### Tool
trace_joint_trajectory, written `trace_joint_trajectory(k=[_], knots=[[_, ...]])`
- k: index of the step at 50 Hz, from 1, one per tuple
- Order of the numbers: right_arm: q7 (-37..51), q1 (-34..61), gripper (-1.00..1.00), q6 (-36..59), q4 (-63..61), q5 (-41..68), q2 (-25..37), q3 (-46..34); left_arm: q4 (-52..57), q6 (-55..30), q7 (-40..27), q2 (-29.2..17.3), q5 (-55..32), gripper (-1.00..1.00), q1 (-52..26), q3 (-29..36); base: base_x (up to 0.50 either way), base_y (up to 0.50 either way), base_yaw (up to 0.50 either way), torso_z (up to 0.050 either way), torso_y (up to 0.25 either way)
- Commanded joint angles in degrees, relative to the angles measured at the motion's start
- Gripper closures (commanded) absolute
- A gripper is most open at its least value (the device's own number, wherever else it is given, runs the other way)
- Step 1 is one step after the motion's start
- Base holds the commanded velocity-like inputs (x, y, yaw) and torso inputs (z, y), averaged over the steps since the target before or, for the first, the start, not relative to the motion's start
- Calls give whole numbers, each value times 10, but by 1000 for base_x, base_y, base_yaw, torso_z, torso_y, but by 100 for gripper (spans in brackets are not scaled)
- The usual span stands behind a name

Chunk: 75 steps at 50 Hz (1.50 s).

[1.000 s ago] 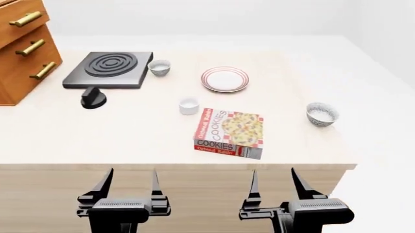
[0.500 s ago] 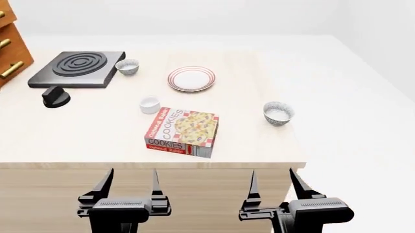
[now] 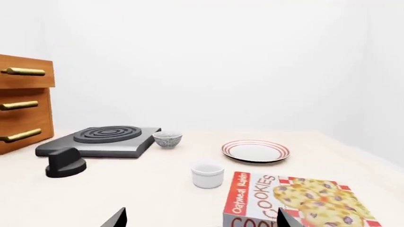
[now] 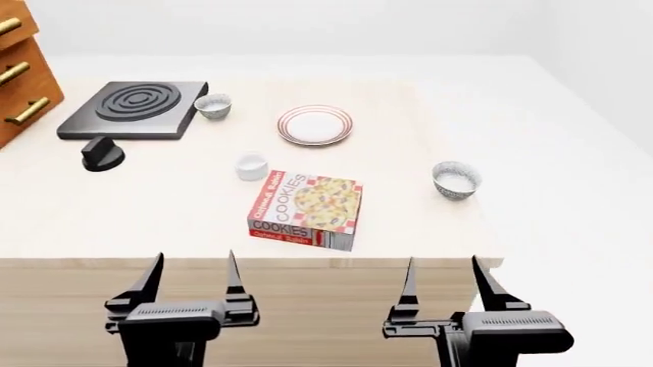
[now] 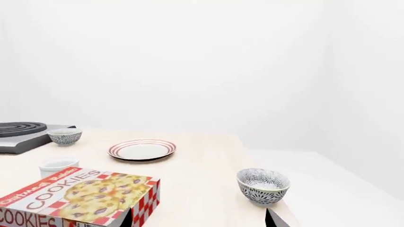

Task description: Pick the akita bowl next to the cookies box and place it on the plate.

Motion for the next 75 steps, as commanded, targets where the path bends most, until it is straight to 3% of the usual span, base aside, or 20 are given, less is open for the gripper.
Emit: trace_joint_trajectory(k=[1, 21, 55, 75], knots=[[1, -3, -100, 5, -13, -20, -7, 12, 12, -13, 2, 5, 11, -100, -1, -11, 0, 0, 0, 0, 0], [23, -10, -100, 95, -224, -45, 37, 39, 176, -60, -9, -18, -23, -100, -1, -26, 333, 0, 0, 0, 0], [43, -24, -100, 69, -227, -55, 47, 38, 161, -30, -10, -30, -30, -100, 11, -16, 496, 0, 0, 0, 0], [63, -35, -100, 33, -221, -70, 48, 37, 156, -26, -13, -36, -40, -100, 15, -13, 54, 0, 0, 0, 1]])
